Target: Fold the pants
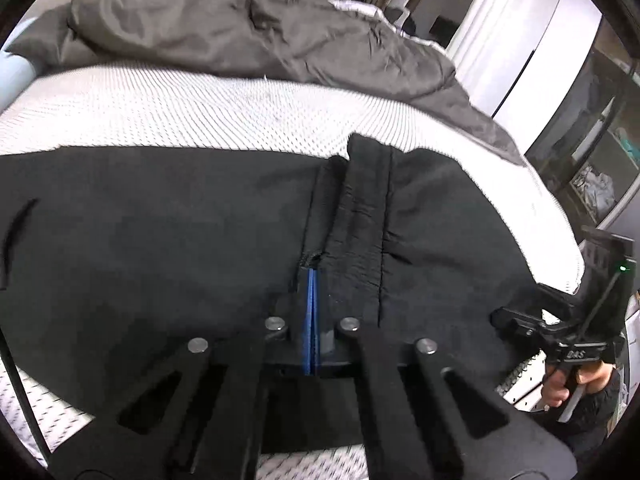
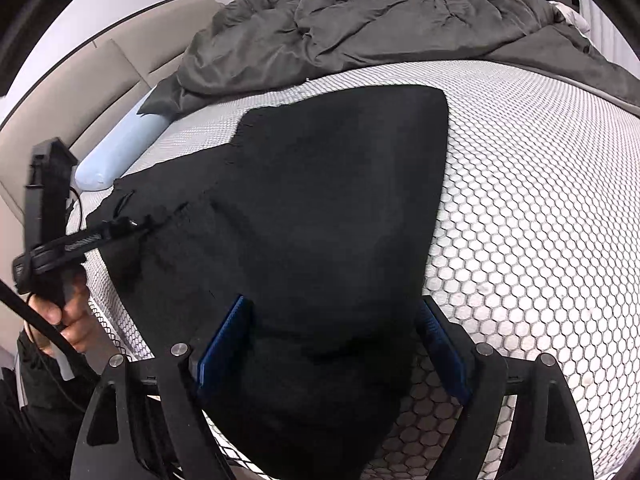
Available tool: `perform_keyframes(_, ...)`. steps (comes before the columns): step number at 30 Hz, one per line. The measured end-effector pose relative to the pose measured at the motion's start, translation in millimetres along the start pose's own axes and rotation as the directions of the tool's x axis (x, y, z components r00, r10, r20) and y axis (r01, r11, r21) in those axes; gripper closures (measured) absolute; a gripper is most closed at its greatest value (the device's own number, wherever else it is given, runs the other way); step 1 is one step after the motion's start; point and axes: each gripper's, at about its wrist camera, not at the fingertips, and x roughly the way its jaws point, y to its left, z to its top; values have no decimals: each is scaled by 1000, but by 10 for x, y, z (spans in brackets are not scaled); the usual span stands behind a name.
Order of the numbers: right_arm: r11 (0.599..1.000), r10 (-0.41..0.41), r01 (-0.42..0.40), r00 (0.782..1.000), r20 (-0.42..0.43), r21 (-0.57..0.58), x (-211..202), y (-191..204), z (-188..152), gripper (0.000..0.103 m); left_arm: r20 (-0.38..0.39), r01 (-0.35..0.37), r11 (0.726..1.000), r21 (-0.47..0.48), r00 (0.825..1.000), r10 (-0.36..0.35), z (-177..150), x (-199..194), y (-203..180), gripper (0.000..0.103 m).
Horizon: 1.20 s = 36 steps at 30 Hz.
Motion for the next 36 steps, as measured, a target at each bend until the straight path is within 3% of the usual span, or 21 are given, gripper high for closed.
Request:
perform_keyframes(5,999,3,-3,1000,0,-34,18,101,10,17,-55,25,997,-75,998,-29,-47,-24,261,103)
perform_keyframes(7,1000,5,-5,1000,-1,-30,17,86,16,17,-114,79,991,-108,989,-91,-67,44,335,103)
perform_keyframes(11,1000,6,-6,1000,3,-18,-32,34,9,17,-137,117,978,-172,981,-141,-59,87,407,100)
perform_keyframes(12,1000,5,-5,1000,4,-16,-42,21,6,17,-138,127,971,-200,978,-156,-53,88,452,97)
perform_keyframes(16,1000,9,-9,1000,6,-18,-90,-23,-14,17,-103,208,920,-331,962,-254,-82,11,691,57)
perform_keyframes(20,1000,10,-10,1000,-2,-23,-91,-34,-21,17,-76,303,861,-408,928,-363,-137,-43,791,41)
perform_keyframes(22,1000,12,-12,1000,-2,-27,-105,-31,-24,17,-81,325,851,-413,918,-389,-159,-36,764,40)
perform_keyframes(24,999,19,-19,1000,0,-28,-123,-26,-31,17,-68,326,854,-406,921,-384,-152,-49,743,39)
perform_keyframes(30,999,26,-26,1000,-10,-44,-115,33,-51,17,-133,299,884,-359,921,-365,-137,196,524,36)
perform_keyframes(33,999,22,-23,1000,-20,-47,-97,52,-60,17,-147,327,867,-376,903,-404,-94,333,444,36)
perform_keyframes(36,999,27,-27,1000,-17,-45,-99,53,-64,17,-117,326,848,-418,906,-406,-35,491,409,41)
